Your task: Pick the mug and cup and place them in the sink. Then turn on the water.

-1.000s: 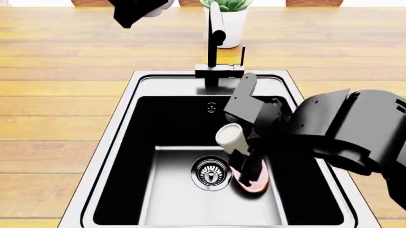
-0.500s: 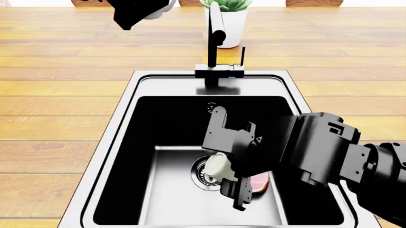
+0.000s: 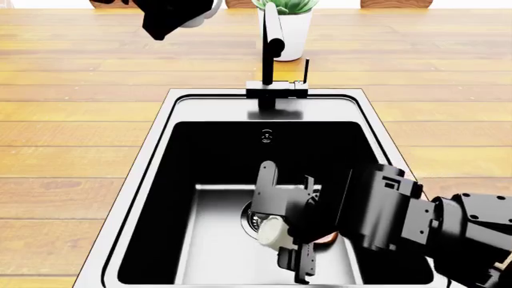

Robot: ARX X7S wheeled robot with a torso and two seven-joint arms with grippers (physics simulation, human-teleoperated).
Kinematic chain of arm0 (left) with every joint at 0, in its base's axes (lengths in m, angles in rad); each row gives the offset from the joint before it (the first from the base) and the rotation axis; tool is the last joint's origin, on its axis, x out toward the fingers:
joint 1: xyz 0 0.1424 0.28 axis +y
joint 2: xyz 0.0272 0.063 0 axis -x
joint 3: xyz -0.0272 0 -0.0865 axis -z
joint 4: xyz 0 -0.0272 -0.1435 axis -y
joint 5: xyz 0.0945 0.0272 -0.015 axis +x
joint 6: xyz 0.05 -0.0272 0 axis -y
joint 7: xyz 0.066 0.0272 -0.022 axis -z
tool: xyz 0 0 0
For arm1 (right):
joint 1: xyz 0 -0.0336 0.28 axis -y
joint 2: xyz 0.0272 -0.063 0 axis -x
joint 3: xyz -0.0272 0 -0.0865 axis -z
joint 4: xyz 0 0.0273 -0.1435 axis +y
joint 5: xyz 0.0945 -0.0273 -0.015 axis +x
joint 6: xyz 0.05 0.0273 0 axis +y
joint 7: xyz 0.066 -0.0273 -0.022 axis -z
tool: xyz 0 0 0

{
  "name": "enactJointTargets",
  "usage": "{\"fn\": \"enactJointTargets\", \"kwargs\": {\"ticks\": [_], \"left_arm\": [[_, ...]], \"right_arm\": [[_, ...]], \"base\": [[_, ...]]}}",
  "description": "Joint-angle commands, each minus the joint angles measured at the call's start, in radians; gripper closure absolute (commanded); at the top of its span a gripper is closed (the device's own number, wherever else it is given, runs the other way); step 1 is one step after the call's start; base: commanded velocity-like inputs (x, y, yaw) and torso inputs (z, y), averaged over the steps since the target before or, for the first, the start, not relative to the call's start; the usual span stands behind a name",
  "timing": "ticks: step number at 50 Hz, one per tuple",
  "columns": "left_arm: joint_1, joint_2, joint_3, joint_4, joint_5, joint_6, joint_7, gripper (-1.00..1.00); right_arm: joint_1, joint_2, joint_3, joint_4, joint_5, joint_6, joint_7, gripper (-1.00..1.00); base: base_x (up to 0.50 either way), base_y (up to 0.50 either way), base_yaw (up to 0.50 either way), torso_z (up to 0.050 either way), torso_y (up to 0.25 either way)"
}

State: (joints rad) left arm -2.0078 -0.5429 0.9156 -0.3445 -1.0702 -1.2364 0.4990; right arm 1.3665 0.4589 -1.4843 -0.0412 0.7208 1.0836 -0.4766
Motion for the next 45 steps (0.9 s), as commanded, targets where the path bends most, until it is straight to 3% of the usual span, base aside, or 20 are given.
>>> {"fn": "enactJointTargets", "kwargs": {"ticks": [1, 2, 3, 21, 32, 45], "left_arm": [[-0.007, 0.003, -0.001, -0.009, -0.007, -0.013, -0.006, 1.00], [-0.007, 0.003, -0.001, -0.009, -0.008, -0.013, -0.006, 1.00], [-0.007, 0.003, -0.001, -0.010, -0.008, -0.014, -0.006, 1.00], [-0.003, -0.001, -0.005, -0.004, -0.009, 0.002, -0.008, 1.00], [0.005, -0.005, -0.014, 0.000, -0.017, 0.024, 0.009, 1.00], [-0.003, 0.000, -0.009, -0.017, -0.033, 0.005, 0.035, 1.00]], "right_arm": [[-0.025, -0.020, -0.026, 0.048, -0.032, -0.039, -0.018, 1.00], [-0.025, -0.022, -0.027, 0.053, -0.034, -0.040, -0.019, 1.00], [-0.025, -0.023, -0.027, 0.057, -0.035, -0.042, -0.020, -1.00], [0.025, -0.008, 0.031, 0.032, 0.012, 0.002, -0.017, -1.00], [0.087, 0.091, 0.299, -0.126, 0.245, 0.117, 0.085, -1.00], [0.069, 0.265, 0.617, -0.279, 0.579, 0.183, 0.332, -1.00]], "base": [[0.00, 0.00, 0.00, 0.000, 0.000], [0.00, 0.00, 0.00, 0.000, 0.000], [0.00, 0.00, 0.00, 0.000, 0.000], [0.00, 0.00, 0.00, 0.000, 0.000], [0.00, 0.00, 0.00, 0.000, 0.001], [0.00, 0.00, 0.00, 0.000, 0.000]]}}
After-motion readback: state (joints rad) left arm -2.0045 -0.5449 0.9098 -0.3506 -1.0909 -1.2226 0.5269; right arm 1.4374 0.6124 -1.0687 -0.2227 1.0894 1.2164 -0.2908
